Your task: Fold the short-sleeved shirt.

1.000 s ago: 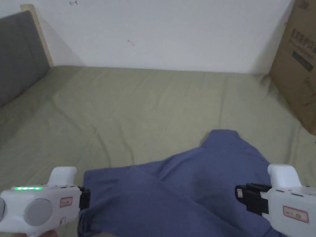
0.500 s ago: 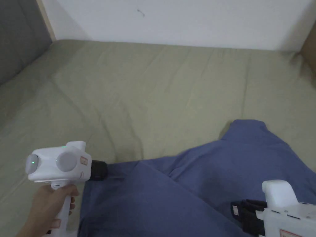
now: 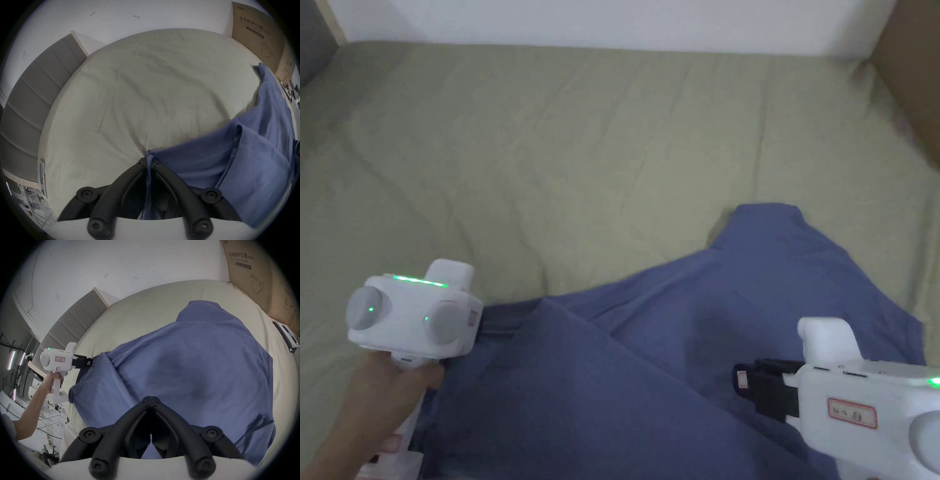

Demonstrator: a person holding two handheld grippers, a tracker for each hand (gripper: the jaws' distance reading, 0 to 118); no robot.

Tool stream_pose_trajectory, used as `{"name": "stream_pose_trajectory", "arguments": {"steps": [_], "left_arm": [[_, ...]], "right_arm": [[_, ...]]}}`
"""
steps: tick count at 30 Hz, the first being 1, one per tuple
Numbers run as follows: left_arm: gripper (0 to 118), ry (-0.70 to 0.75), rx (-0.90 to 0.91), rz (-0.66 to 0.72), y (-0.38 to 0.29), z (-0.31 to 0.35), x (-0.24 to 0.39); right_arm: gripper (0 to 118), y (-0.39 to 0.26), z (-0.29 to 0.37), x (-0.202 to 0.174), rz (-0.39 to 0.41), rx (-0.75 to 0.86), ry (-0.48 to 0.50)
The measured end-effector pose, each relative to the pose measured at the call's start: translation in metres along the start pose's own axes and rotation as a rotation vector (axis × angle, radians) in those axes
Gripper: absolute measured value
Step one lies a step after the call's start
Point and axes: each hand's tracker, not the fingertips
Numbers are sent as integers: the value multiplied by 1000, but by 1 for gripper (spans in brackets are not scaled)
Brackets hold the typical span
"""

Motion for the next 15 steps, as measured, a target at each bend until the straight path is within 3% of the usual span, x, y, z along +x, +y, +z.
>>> {"name": "stream_pose_trajectory", "arguments": {"steps": [6, 7, 9, 10, 12, 15], "left_arm": [[1, -72, 20, 61, 2, 19, -20], [1, -85, 28, 74, 2, 25, -19], [1, -107, 45, 93, 2, 32, -22], [1, -114, 50, 97, 2, 36, -23], [1, -128, 63, 90, 2, 43, -22], [1, -133, 72, 86, 3, 49, -25]], "right_arm": [[2, 63, 7, 55, 0, 24, -49], [24, 78, 7, 68, -8, 24, -76], [84, 106, 5, 94, -20, 28, -172], [107, 122, 1, 107, -11, 16, -223], [111, 147, -8, 134, -39, 15, -298], [109, 178, -26, 169, -99, -10, -308]]}}
